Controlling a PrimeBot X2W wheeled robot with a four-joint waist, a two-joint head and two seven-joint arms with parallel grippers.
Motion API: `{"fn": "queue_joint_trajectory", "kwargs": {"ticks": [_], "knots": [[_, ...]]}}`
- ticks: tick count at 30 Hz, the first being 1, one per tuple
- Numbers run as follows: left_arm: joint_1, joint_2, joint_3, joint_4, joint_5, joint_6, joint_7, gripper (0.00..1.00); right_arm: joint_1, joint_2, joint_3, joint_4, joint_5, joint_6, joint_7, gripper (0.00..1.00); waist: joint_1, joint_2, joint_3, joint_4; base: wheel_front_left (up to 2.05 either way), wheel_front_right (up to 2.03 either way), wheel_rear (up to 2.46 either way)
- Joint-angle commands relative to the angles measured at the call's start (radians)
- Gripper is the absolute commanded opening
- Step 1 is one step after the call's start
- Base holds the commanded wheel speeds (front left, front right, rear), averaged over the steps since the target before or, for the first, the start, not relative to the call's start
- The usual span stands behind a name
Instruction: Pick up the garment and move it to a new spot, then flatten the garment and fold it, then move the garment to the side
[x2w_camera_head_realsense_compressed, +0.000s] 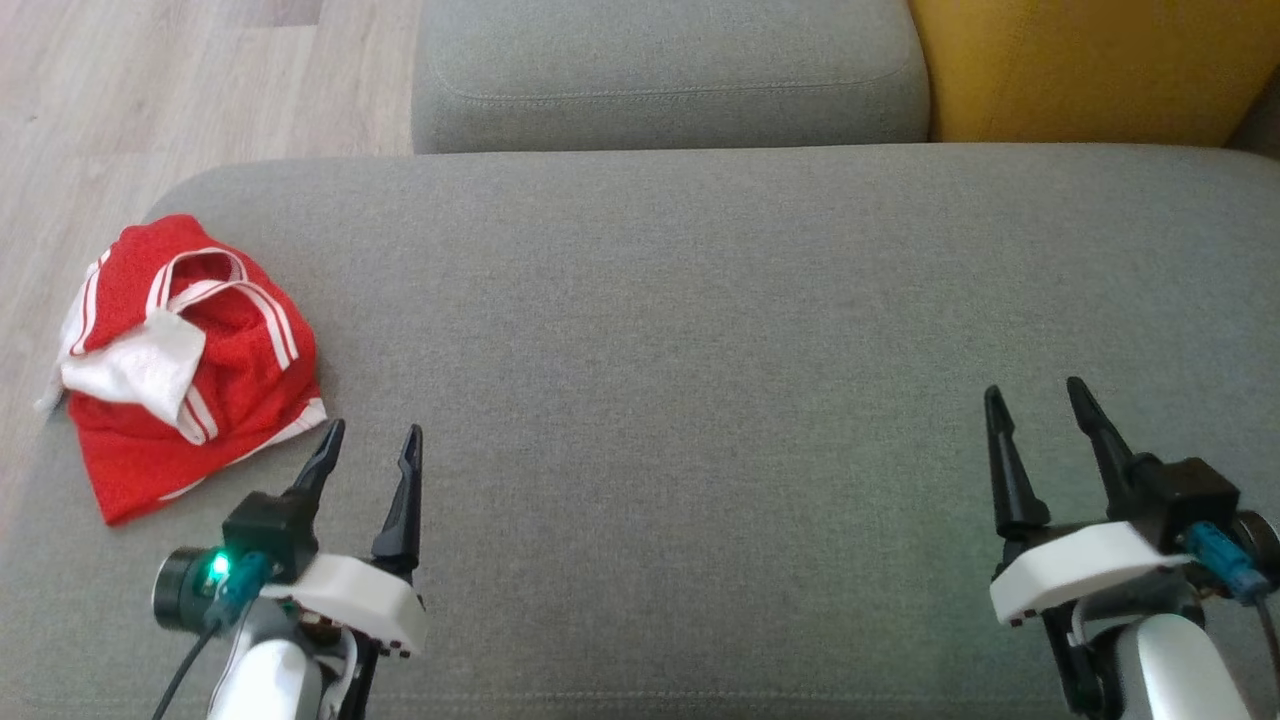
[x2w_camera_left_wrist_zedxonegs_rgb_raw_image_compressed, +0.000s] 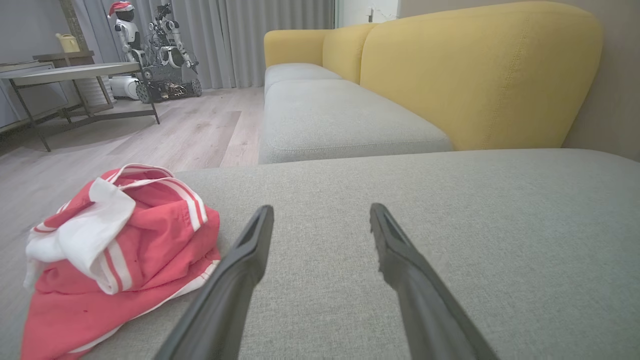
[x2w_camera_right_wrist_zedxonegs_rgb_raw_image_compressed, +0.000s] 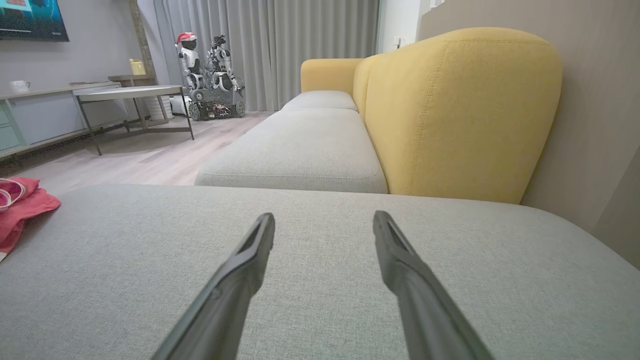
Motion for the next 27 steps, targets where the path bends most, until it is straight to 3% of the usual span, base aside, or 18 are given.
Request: {"fn": "queue_joint_trajectory", "kwargs": {"ticks": [1,6,27], "knots": [[-0.064,0.013,0.031,-0.026,0.005,0.008,-0.013,1.0,-0.024,-0.004,0.015,-0.036,0.007,-0.001,-0.013,1.0,0.0,0.0,0.0,0.0,0.0,0.0,0.0],[-0.066,0.009,0.039,-0.015,-0.011,0.007,-0.013,1.0,-0.024,-0.004,0.009,-0.02,0.064,-0.001,-0.015,1.0,0.0,0.0,0.001,-0.001,0.0,0.0,0.0],[-0.079,0.01,0.045,-0.004,-0.018,0.016,-0.013,1.0,-0.027,-0.004,-0.001,-0.012,0.074,-0.001,-0.014,1.0,0.0,0.0,0.007,0.019,0.0,0.0,0.0]]}}
